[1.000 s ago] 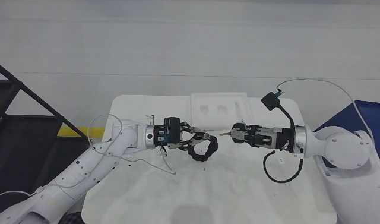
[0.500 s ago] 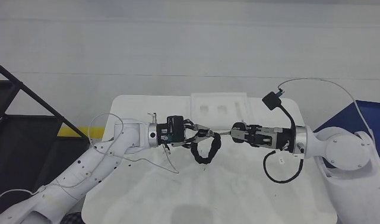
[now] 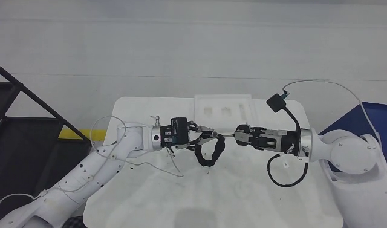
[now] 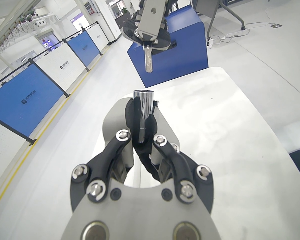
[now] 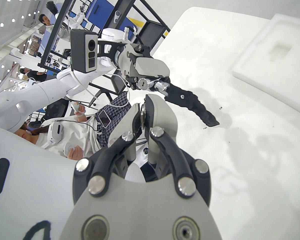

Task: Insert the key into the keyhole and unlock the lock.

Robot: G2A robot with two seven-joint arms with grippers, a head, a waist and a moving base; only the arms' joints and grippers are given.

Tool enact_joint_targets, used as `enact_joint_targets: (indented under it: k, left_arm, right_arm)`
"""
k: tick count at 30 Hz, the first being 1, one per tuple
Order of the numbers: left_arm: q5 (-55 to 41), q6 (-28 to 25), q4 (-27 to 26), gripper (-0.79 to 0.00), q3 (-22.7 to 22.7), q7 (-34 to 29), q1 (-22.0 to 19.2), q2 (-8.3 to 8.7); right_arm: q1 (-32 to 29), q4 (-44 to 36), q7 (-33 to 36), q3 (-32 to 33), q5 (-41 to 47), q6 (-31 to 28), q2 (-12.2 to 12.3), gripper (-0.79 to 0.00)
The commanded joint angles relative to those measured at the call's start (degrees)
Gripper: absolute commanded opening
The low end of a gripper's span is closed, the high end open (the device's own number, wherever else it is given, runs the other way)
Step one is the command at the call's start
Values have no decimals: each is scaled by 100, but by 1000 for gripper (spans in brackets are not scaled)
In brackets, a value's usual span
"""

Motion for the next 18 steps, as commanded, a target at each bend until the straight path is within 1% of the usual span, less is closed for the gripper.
enact_joint_targets:
  k: [1,4,9,13,18]
  left_arm:
    - [29,131,-38,-785,56,-88,-5,-53]
    - [79,403,-9,-785,156,-96,-16,-145]
    - [289,906,97,-785,329,-39,-48,-304]
    - [481,1221,202,-785,407,156,-58,-406]
    - [562,1425,314,-785,453,279,-7,-501]
  right_arm:
    - [-12,-294,23,-15,-207,360,23,-785]
    - [-17,-677,76,-40,-504,868,53,-785]
    - [-2,-1123,85,-143,-882,1521,89,-785]
    - [15,-1289,39,-208,-1106,1927,111,-785]
    - [12,-1389,-166,-288,-1447,2376,132,-785]
